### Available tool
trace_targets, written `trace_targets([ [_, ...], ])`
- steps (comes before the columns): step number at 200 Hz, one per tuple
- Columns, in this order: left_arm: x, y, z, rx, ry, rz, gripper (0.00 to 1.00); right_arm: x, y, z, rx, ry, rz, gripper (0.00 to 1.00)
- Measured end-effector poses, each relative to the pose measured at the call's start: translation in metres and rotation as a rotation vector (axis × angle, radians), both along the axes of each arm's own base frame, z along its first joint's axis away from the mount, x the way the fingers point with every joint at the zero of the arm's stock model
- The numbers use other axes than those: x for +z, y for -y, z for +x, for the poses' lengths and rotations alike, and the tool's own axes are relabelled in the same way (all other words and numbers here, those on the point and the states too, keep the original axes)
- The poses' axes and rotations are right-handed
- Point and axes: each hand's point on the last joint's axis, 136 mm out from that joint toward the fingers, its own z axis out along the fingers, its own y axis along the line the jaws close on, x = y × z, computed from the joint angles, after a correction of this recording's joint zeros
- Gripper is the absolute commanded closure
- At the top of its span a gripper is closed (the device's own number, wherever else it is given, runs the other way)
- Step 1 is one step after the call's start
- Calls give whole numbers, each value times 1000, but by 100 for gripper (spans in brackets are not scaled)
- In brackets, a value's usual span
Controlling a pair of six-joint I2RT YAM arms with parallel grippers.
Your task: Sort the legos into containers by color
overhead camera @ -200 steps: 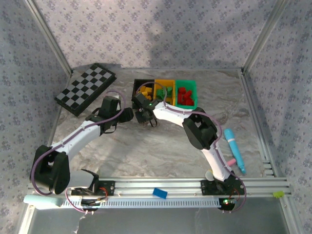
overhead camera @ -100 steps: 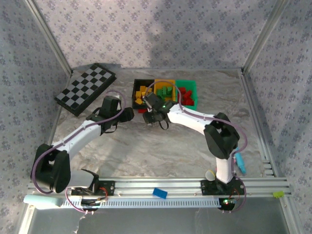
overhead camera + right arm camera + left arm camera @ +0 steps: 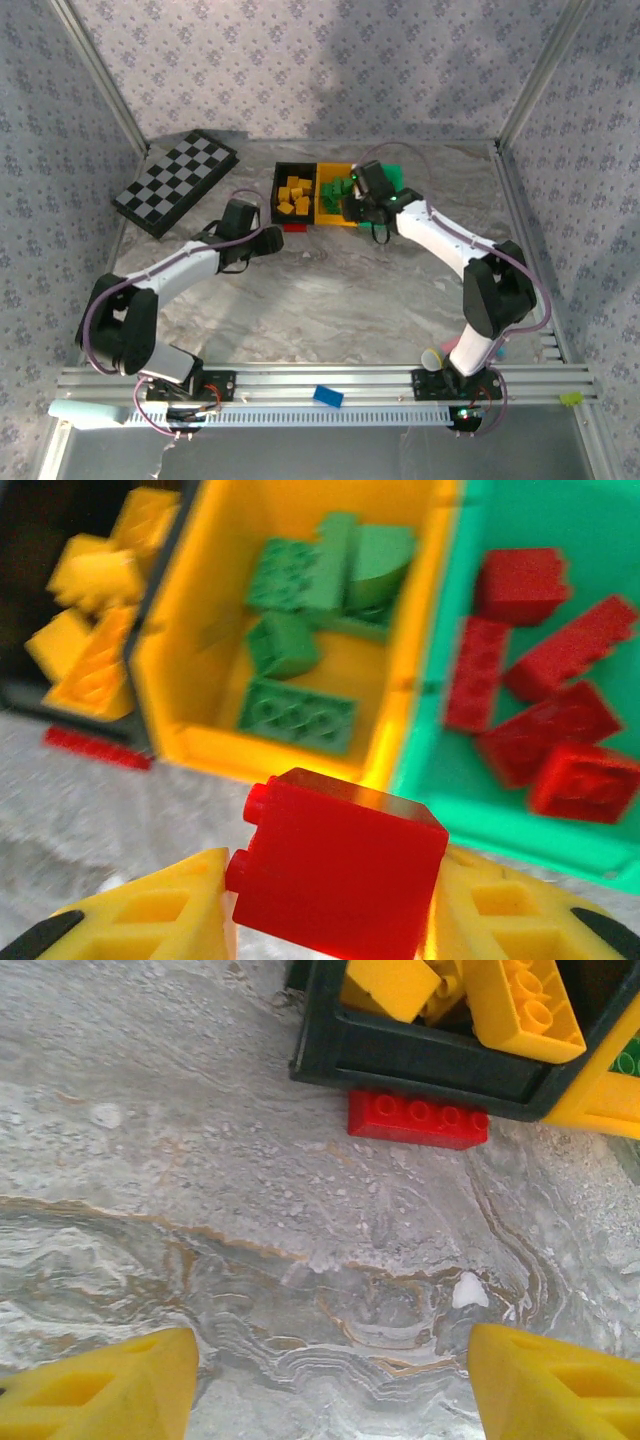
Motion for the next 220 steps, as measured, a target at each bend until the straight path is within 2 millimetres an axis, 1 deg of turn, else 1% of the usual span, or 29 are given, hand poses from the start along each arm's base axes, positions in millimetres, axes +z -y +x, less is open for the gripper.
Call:
trace_targets([
  [20,-2,9,3,-18,-9,-2,29,-2,33,19,-77,7,-2,55],
  [33,-2,14,6,-27,-11,-3,29,-8,48,30,-113,-3,-10,55],
  [48,-2,19,10,-35,-12,-4,29,-19,60,41,-139,-20,-20,55],
  [74,-7,29,16,-52,-30,-7,29,-34,68,55,-159,-44,-27,55],
  [91,-11,33,20,-57,-45,-2,29,-37,69,66,-164,-45,-26,52],
  [111,-16,36,24,-58,-65,7,29,-36,69,77,-163,-39,-14,44],
  [127,-15,39,29,-60,-66,5,29,-34,68,85,-159,-33,-6,36],
  [141,-14,40,32,-60,-63,4,29,-33,66,88,-153,-31,0,34],
  [158,-14,42,35,-60,-66,5,30,-33,65,87,-148,-33,5,34],
  [183,-16,44,40,-66,-76,16,35,-33,61,84,-137,-35,8,34],
  [203,-20,48,44,-75,-88,36,35,-32,53,73,-115,-41,6,33],
  [220,-28,55,48,-94,-102,66,33,-27,43,60,-82,-37,2,33],
])
